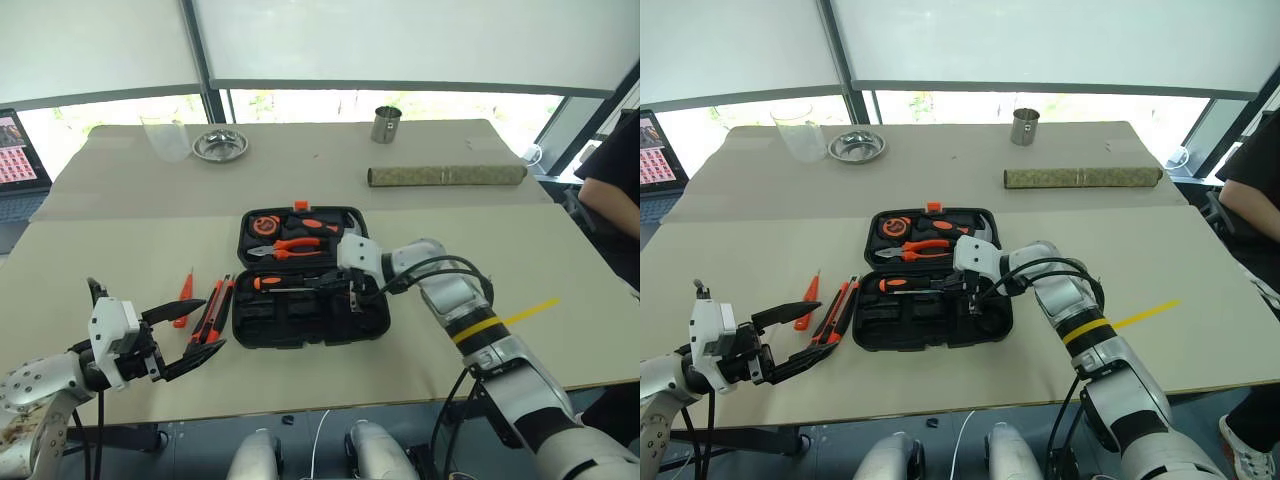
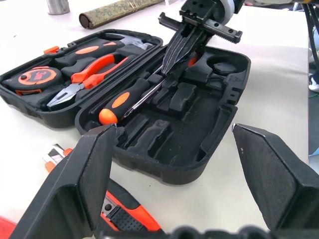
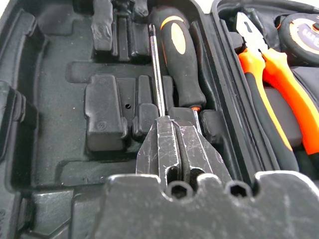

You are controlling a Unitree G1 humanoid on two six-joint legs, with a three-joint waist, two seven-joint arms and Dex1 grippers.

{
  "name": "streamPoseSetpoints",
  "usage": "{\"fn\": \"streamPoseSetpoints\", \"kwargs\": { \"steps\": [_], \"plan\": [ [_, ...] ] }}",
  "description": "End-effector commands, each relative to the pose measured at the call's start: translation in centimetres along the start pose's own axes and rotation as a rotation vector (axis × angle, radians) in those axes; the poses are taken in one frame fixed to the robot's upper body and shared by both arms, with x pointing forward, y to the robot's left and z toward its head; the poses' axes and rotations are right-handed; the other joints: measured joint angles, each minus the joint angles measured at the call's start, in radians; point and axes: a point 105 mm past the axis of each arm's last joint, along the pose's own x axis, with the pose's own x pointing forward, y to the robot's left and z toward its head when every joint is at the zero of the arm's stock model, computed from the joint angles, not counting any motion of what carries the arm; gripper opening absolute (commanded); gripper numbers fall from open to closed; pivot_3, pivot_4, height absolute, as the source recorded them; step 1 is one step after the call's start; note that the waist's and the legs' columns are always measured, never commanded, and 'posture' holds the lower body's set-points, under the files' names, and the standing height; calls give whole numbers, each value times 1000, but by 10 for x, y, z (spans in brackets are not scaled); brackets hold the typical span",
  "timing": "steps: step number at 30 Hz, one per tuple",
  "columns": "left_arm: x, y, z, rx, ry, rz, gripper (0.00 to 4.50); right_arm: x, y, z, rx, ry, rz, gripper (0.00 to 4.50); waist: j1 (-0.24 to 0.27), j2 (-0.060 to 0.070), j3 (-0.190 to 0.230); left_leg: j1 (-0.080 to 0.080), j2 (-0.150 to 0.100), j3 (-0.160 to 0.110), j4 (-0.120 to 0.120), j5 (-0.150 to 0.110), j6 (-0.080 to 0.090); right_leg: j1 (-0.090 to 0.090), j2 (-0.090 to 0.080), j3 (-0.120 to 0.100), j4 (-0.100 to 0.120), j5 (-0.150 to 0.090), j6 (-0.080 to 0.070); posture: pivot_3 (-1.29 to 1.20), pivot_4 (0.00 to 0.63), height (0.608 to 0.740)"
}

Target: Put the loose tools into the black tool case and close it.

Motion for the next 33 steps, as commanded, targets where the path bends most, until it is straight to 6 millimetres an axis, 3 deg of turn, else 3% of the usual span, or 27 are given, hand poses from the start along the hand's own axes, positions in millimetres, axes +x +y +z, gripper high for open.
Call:
{"fn": "streamPoseSetpoints", "kwargs": {
  "steps": [1,6,10,13,17,20,24,29,31,33],
  "plan": [
    [2,-2,8,41,-11,-7,3967,15,18,-31,9,177,50,14,-3,-2,-2,2,0,0,-1,0,0,1,0,0,0,-1,-1,0,150,740],
    [3,-1,6,35,-10,-3,3967,22,19,-28,-20,169,40,14,-9,-4,-4,9,0,0,-5,0,0,5,0,0,0,-2,-3,0,150,740],
    [4,1,5,33,-13,-1,3967,13,-6,-2,-25,15,-75,14,-11,-5,-4,10,0,-1,-6,0,0,6,1,0,0,-3,-4,0,150,740],
    [4,2,5,31,-14,-1,3967,-3,-19,23,-31,-135,-116,14,-10,-5,-2,8,0,-1,-6,0,0,4,0,0,0,-3,-4,0,150,740],
    [1,7,4,30,-18,28,3967,-37,-28,44,-18,-310,-156,14,-5,-4,1,-6,0,-4,-6,0,0,-7,-1,0,0,-2,-2,0,150,740],
    [-11,13,1,29,-8,83,3967,-64,-19,41,-14,-358,-139,781,3,-4,1,-20,-1,-9,-6,0,0,-20,-2,-1,0,-2,-2,0,150,740],
    [-46,24,-10,-2,27,244,3967,-106,-2,27,-31,-455,-199,2053,12,-4,1,-23,0,-11,-9,-3,-1,-21,-3,-3,-7,-3,0,0,150,740],
    [-109,30,-34,-117,109,488,3967,-140,24,8,-35,-499,-229,3743,10,-3,2,-22,0,-11,-11,-4,0,-19,-4,-3,-13,-3,0,0,150,740],
    [-140,25,-48,-160,169,611,4479,-154,40,-3,-21,-517,-234,4460,11,-3,2,-21,0,-11,-12,-4,0,-18,-4,-3,-14,-3,1,0,150,740],
    [-155,20,-54,-181,205,666,4490,-161,54,-11,45,-511,-203,4488,14,-3,2,-20,0,-11,-12,-4,0,-17,-4,-3,-14,-3,1,0,150,740]
  ]
}}
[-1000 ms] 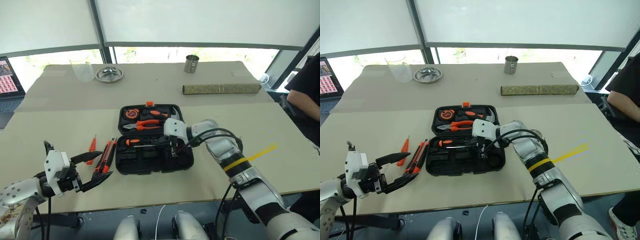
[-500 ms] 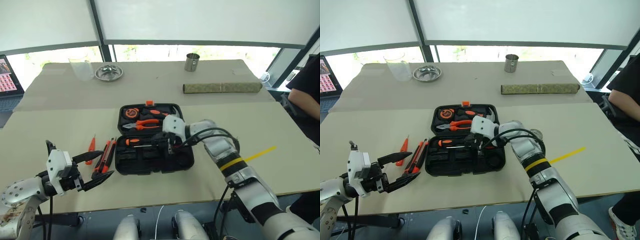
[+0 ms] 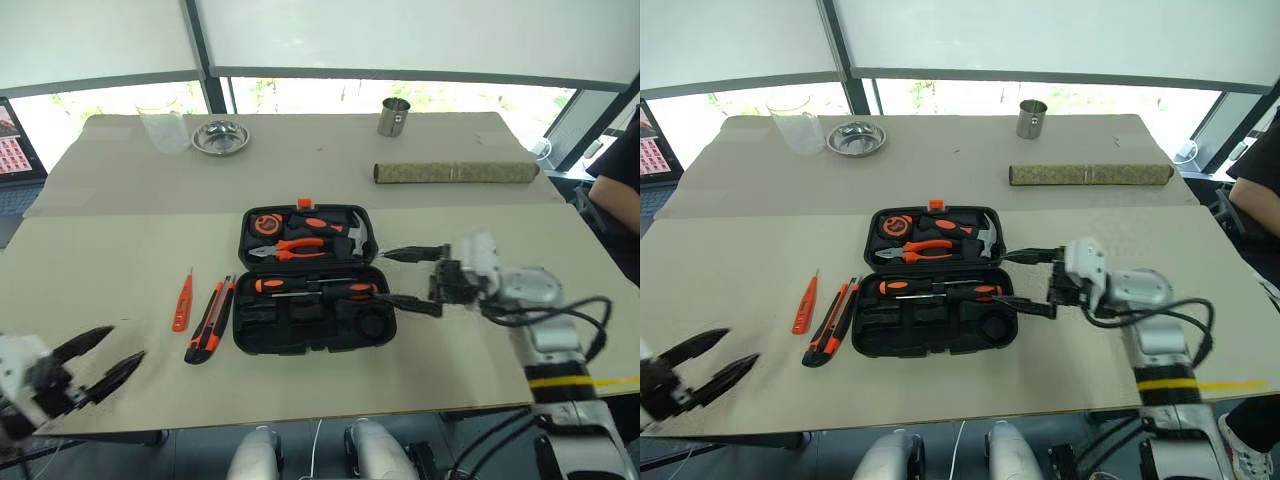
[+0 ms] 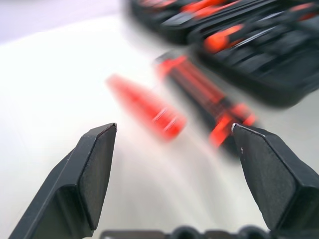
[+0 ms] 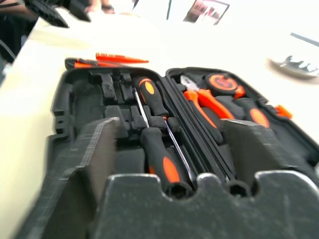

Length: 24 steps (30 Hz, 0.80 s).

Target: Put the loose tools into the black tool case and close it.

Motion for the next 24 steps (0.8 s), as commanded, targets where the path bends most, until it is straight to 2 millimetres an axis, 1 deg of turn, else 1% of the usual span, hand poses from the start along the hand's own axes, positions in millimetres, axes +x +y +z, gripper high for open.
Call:
{"fn": "streamPoseSetpoints", "kwargs": {
  "steps": [1,3,6,8,9,10,11,15,18,21,24],
  "plan": [
    [-25,13,-5,4,25,115,4490,-19,12,12,13,-33,24,4488,2,0,0,0,0,0,0,0,0,0,0,0,0,0,0,0,150,740],
    [-23,14,-2,-13,28,145,4490,-24,19,13,27,-49,7,4488,7,0,0,0,-1,1,0,0,0,1,0,1,0,0,1,0,150,740],
    [-10,17,8,-90,54,200,4490,-25,23,16,-6,-66,-28,4488,19,-2,0,1,-1,4,0,3,-1,2,1,0,0,0,1,0,150,740],
    [9,7,24,-118,39,146,4490,-21,25,22,-13,-78,-17,4488,22,-3,1,2,0,5,0,4,-2,2,2,0,0,1,1,0,150,740],
    [22,3,32,-134,44,127,4490,-18,26,26,-18,-86,-10,4488,24,-3,1,2,0,5,0,4,-2,2,2,0,1,1,1,0,150,740],
    [33,-1,37,-154,68,112,4490,-16,27,29,-27,-94,-3,4488,27,-3,1,3,-1,6,0,5,-2,2,2,0,1,1,1,0,150,740],
    [38,-2,39,-167,91,110,4490,-14,28,31,-34,-99,1,4488,30,-3,1,3,-1,6,0,5,-2,2,1,0,1,1,2,0,150,740],
    [88,-22,60,-190,152,66,4490,-4,28,41,-55,-120,20,4488,31,-3,1,3,-2,4,0,6,-3,3,2,1,2,3,3,0,150,740],
    [107,-25,62,-206,207,85,4490,1,27,45,-61,-126,19,4488,27,-3,1,1,-3,-1,0,6,-4,2,2,2,2,5,3,0,150,740],
    [129,-37,52,-208,274,61,4490,5,28,47,-59,-133,14,4488,23,-3,1,0,-3,-1,0,6,-4,0,2,2,2,5,3,0,150,740],
    [139,-41,44,-205,319,72,4490,5,29,47,-60,-129,3,4488,25,-3,1,0,-3,-2,0,6,-4,0,2,2,2,5,3,0,150,740]
  ]
}}
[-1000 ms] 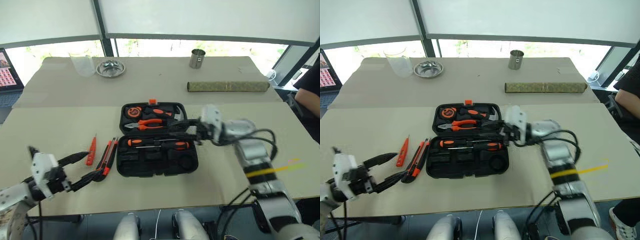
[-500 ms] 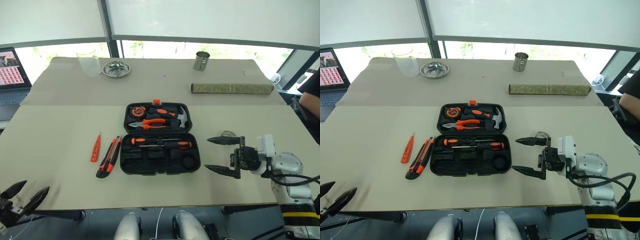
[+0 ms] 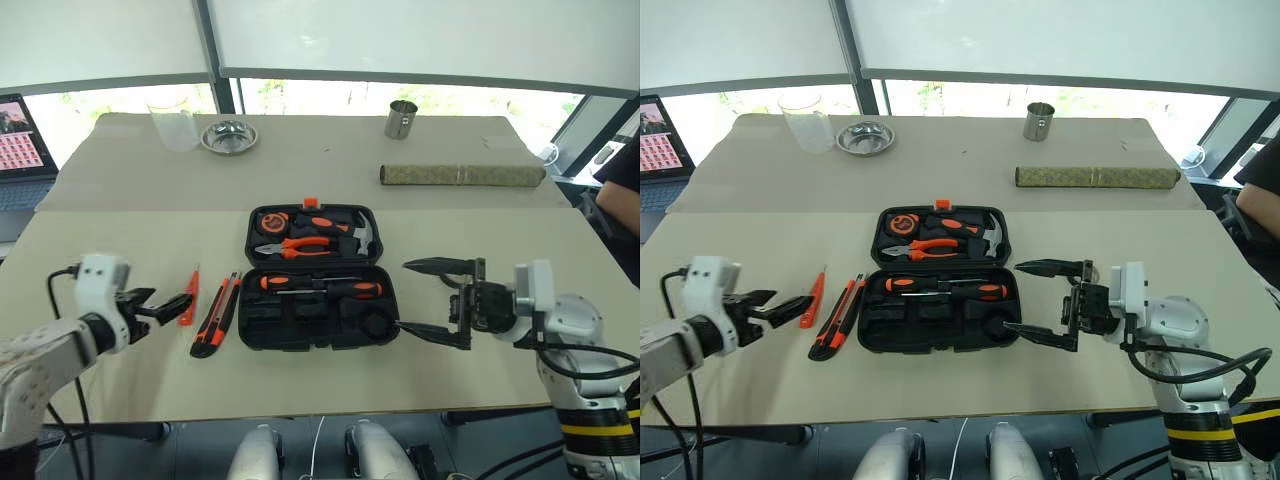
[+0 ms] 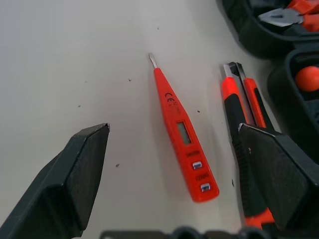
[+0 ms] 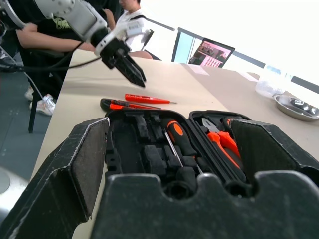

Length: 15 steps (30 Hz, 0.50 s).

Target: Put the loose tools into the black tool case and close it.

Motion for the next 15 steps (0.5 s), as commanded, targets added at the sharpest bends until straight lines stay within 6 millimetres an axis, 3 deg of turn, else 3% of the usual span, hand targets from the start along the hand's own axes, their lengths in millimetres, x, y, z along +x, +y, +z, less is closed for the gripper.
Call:
{"fn": "streamPoseSetpoints", "kwargs": {
  "steps": [1,2,5,13,14,15],
  "plan": [
    [10,-1,-9,-1,56,28,4490,2,0,10,-35,-16,-8,4488,1,0,0,0,0,0,0,0,0,0,0,0,0,0,0,0,150,740],
    [14,-3,-11,-3,63,27,4490,1,-1,11,-36,-17,-17,4488,4,0,0,0,0,0,0,0,0,0,0,0,0,0,0,0,150,740],
    [20,-6,-21,-11,107,27,3791,1,-2,11,-39,-17,-24,4500,6,0,0,1,-1,0,0,1,-1,1,-1,0,1,0,0,0,150,740],
    [17,5,-38,-21,126,61,789,-3,1,11,-41,-6,-25,4500,7,3,-2,3,-2,0,0,1,-1,3,-1,0,1,0,0,0,150,740],
    [17,6,-37,-19,115,66,480,-3,1,11,-40,-4,-25,4500,7,4,-2,3,-2,0,0,1,-1,3,-1,0,1,0,0,0,150,740],
    [16,7,-35,-14,96,67,457,-4,2,10,-39,-2,-25,4500,7,4,-2,3,-2,0,0,1,-1,3,-1,1,1,0,0,0,150,740]
  ]
}}
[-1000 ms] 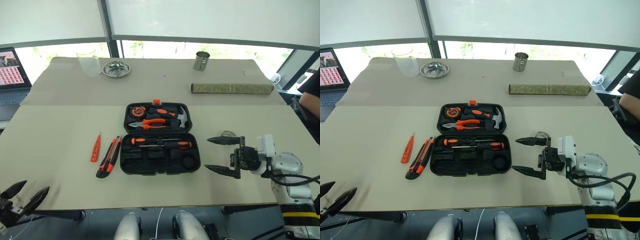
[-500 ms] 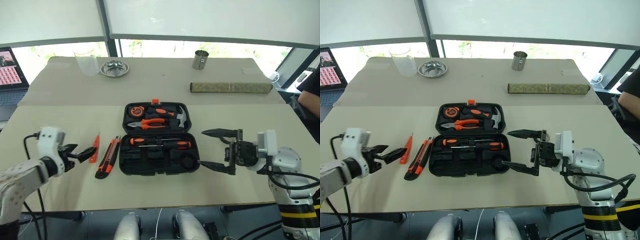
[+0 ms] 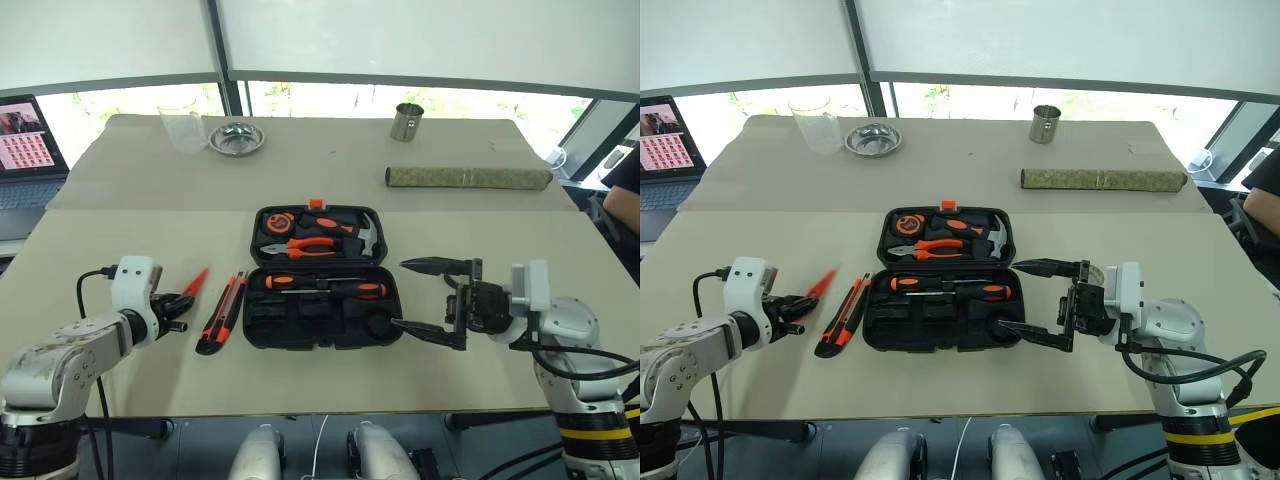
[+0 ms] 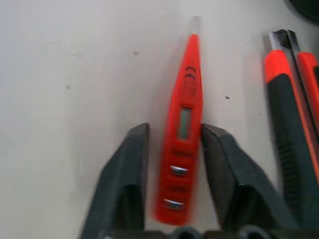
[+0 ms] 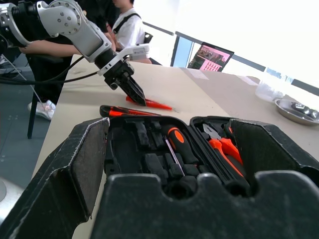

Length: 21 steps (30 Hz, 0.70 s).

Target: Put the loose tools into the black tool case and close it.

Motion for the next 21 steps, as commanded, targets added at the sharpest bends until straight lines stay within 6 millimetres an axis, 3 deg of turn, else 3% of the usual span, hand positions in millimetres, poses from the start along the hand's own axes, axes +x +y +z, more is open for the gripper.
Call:
{"fn": "streamPoseSetpoints", "kwargs": {
  "steps": [1,6,8,9,12,15,21],
  "plan": [
    [1,0,-17,-7,27,-20,457,-3,0,13,-56,-11,-2,4500,-1,1,0,0,0,0,0,0,0,0,0,0,0,0,0,0,150,740],
    [-20,22,20,81,-122,-88,457,-9,-1,14,-59,5,-22,4500,-3,0,0,0,0,1,0,0,0,-1,1,0,0,0,0,0,150,740],
    [-30,6,42,201,-213,-272,457,-13,-2,15,-61,16,-34,4500,-3,0,0,-2,0,4,0,0,-1,-2,1,0,1,0,0,0,150,740],
    [-39,-15,55,293,-260,-439,457,-16,-2,15,-57,32,-40,4500,-1,-1,1,-2,0,5,0,1,-1,-3,1,-1,1,0,0,0,150,740],
    [-55,-58,65,545,-257,-774,457,-26,0,11,-41,79,-58,4500,15,-1,1,-4,0,8,0,2,-4,-3,0,-2,-1,0,0,0,150,740],
    [-47,-87,58,770,-134,-932,457,-31,2,7,-37,110,-71,4500,26,-1,1,-4,-1,9,1,2,-4,-1,0,-2,-3,0,1,0,150,740],
    [-4,-121,57,904,44,-885,457,-25,6,11,-32,106,-89,4500,14,-1,1,-7,0,7,3,2,-3,-3,4,0,-2,0,1,0,150,740]
  ]
}}
